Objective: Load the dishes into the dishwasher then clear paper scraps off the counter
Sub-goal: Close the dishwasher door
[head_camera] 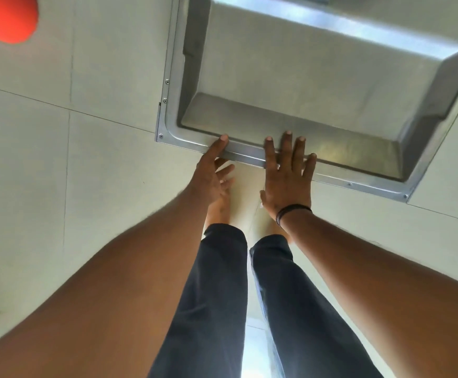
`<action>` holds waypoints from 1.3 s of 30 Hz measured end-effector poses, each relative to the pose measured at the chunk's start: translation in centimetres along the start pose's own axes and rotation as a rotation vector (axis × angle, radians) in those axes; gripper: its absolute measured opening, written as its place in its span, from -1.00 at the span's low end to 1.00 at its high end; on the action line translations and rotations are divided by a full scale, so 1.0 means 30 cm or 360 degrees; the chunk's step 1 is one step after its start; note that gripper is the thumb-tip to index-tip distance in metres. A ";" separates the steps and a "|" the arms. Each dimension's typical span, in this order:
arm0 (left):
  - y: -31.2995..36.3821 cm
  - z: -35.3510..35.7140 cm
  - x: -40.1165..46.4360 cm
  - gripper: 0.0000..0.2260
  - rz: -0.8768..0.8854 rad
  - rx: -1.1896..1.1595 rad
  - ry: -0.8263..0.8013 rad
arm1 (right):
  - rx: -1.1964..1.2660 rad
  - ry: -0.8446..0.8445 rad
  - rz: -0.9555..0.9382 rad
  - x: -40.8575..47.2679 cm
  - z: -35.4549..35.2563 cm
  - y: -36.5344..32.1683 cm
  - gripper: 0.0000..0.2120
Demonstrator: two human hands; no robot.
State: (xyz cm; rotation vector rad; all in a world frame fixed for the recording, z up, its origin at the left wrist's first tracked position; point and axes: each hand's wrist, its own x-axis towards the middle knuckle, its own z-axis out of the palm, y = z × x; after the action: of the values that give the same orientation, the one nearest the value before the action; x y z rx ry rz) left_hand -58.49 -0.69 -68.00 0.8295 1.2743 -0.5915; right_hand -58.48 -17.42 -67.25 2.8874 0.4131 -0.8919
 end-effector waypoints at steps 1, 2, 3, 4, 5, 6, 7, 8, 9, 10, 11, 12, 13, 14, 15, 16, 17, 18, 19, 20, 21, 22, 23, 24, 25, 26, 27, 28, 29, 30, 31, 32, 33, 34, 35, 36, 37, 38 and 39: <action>-0.003 0.005 0.018 -0.66 0.0022 -0.0050 -0.0009 | -0.0026 0.0025 0.0021 0.008 0.018 -0.007 0.09; -0.006 0.009 0.035 -0.69 0.0032 -0.0106 -0.0001 | -0.0046 0.0040 0.0036 0.014 0.033 -0.014 0.09; -0.008 0.015 0.046 -0.69 0.0034 -0.0169 0.0008 | -0.0054 0.0051 0.0053 0.018 0.041 -0.019 0.08; -0.008 0.019 0.049 -0.68 0.0032 -0.0223 0.0016 | -0.0058 0.0068 0.0060 0.020 0.047 -0.022 0.06; -0.006 0.024 0.051 -0.67 0.0039 -0.0267 0.0014 | -0.0052 0.0077 0.0067 0.023 0.050 -0.025 0.04; -0.002 0.028 0.050 -0.68 0.0045 -0.0302 0.0015 | -0.0049 0.0086 0.0070 0.023 0.051 -0.026 0.02; 0.003 0.032 0.049 -0.68 0.0043 -0.0326 0.0018 | -0.0049 0.0091 0.0070 0.023 0.048 -0.028 0.01; 0.007 0.039 0.041 -0.69 0.0037 -0.0338 0.0027 | -0.0048 0.0091 0.0067 0.021 0.044 -0.029 0.01; 0.010 0.045 0.031 -0.71 0.0036 -0.0353 0.0031 | -0.0037 0.0091 0.0056 0.016 0.036 -0.028 0.01; 0.011 0.052 0.017 -0.72 0.0037 -0.0366 0.0036 | -0.0023 0.0089 0.0041 0.009 0.024 -0.027 0.00; 0.013 0.059 0.003 -0.71 0.0041 -0.0380 0.0041 | -0.0008 0.0094 0.0027 0.002 0.011 -0.025 0.00; 0.015 0.062 -0.020 -0.69 0.0047 -0.0385 0.0044 | 0.0011 0.0103 0.0013 -0.011 -0.010 -0.023 0.00; 0.018 0.063 -0.042 -0.67 0.0047 -0.0387 0.0048 | 0.0029 0.0113 0.0007 -0.027 -0.034 -0.021 0.01; 0.027 0.065 -0.073 -0.66 0.0045 -0.0382 0.0048 | 0.0047 0.0140 0.0009 -0.045 -0.063 -0.020 0.02; 0.039 0.071 -0.108 -0.67 0.0041 -0.0367 0.0058 | 0.0062 0.0169 0.0012 -0.063 -0.094 -0.019 0.02; 0.047 0.078 -0.142 -0.67 0.0027 -0.0357 0.0075 | 0.0074 0.0195 0.0024 -0.082 -0.122 -0.021 0.01; 0.061 0.085 -0.186 -0.66 0.0014 -0.0342 0.0098 | 0.0090 0.0223 0.0036 -0.105 -0.163 -0.022 0.00; 0.073 0.094 -0.230 -0.64 -0.0001 -0.0323 0.0118 | 0.0100 0.0244 0.0045 -0.128 -0.201 -0.023 -0.02; 0.093 0.106 -0.288 -0.61 -0.0019 -0.0298 0.0135 | 0.0103 0.0268 0.0057 -0.155 -0.250 -0.023 -0.04; 0.114 0.118 -0.344 -0.59 -0.0034 -0.0273 0.0148 | 0.0101 0.0293 0.0062 -0.179 -0.300 -0.025 -0.06; 0.134 0.129 -0.394 -0.59 -0.0044 -0.0254 0.0157 | 0.0091 0.0323 0.0069 -0.198 -0.346 -0.026 -0.09; 0.161 0.144 -0.456 -0.60 -0.0044 -0.0237 0.0159 | 0.0082 0.0368 0.0078 -0.222 -0.408 -0.023 -0.12; 0.190 0.159 -0.516 -0.61 -0.0044 -0.0217 0.0161 | 0.0080 0.0405 0.0084 -0.242 -0.468 -0.019 -0.14; 0.221 0.177 -0.588 -0.60 -0.0044 -0.0191 0.0162 | 0.0083 0.0438 0.0093 -0.263 -0.537 -0.014 -0.17; 0.254 0.196 -0.654 -0.59 -0.0048 -0.0147 0.0158 | 0.0080 0.0465 0.0092 -0.279 -0.605 -0.008 -0.20; 0.284 0.214 -0.717 -0.55 -0.0054 -0.0096 0.0146 | 0.0073 0.0486 0.0100 -0.292 -0.665 -0.002 -0.23; 0.329 0.237 -0.794 -0.51 -0.0066 -0.0046 0.0124 | 0.0070 0.0521 0.0106 -0.310 -0.743 0.008 -0.25; 0.374 0.250 -0.862 -0.47 -0.0079 -0.0009 0.0097 | 0.0073 0.0542 0.0097 -0.326 -0.816 0.018 -0.28; 0.421 0.253 -0.939 -0.46 -0.0092 0.0024 0.0063 | 0.0086 0.0552 0.0077 -0.351 -0.904 0.030 -0.30; 0.470 0.257 -1.008 -0.49 -0.0099 0.0034 0.0007 | 0.0098 0.0567 0.0038 -0.367 -0.989 0.045 -0.33; 0.514 0.263 -1.071 -0.56 -0.0103 0.0029 -0.0053 | 0.0099 0.0577 0.0011 -0.374 -1.064 0.067 -0.36; 0.566 0.281 -1.151 -0.63 -0.0098 0.0026 -0.0112 | 0.0103 0.0594 -0.0006 -0.388 -1.160 0.097 -0.38; 0.611 0.299 -1.218 -0.65 -0.0082 0.0031 -0.0141 | 0.0104 0.0603 -0.0024 -0.393 -1.246 0.125 -0.39; 0.660 0.325 -1.291 -0.63 -0.0049 0.0077 -0.0156 | 0.0117 0.0610 -0.0039 -0.396 -1.336 0.153 -0.39; 0.707 0.359 -1.353 -0.64 -0.0019 0.0130 -0.0150 | 0.0140 0.0601 -0.0056 -0.394 -1.416 0.175 -0.39; 0.744 0.390 -1.396 -0.70 -0.0004 0.0180 -0.0148 | 0.0154 0.0574 -0.0062 -0.389 -1.479 0.193 -0.40; 0.788 0.432 -1.448 -0.74 0.0021 0.0218 -0.0136 | 0.0168 0.0572 -0.0059 -0.386 -1.551 0.212 -0.41; 0.827 0.467 -1.482 -0.73 0.0059 0.0238 -0.0112 | 0.0184 0.0586 -0.0050 -0.381 -1.609 0.226 -0.44; 0.867 0.504 -1.515 -0.69 0.0084 0.0281 -0.0078 | 0.0209 0.0609 -0.0032 -0.375 -1.669 0.242 -0.46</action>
State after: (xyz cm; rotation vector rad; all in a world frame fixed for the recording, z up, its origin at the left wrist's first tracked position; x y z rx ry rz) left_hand -39.01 -0.36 -17.10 0.9859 1.1640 -0.6850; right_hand -38.31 -18.68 -19.53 3.1827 0.4256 -0.3750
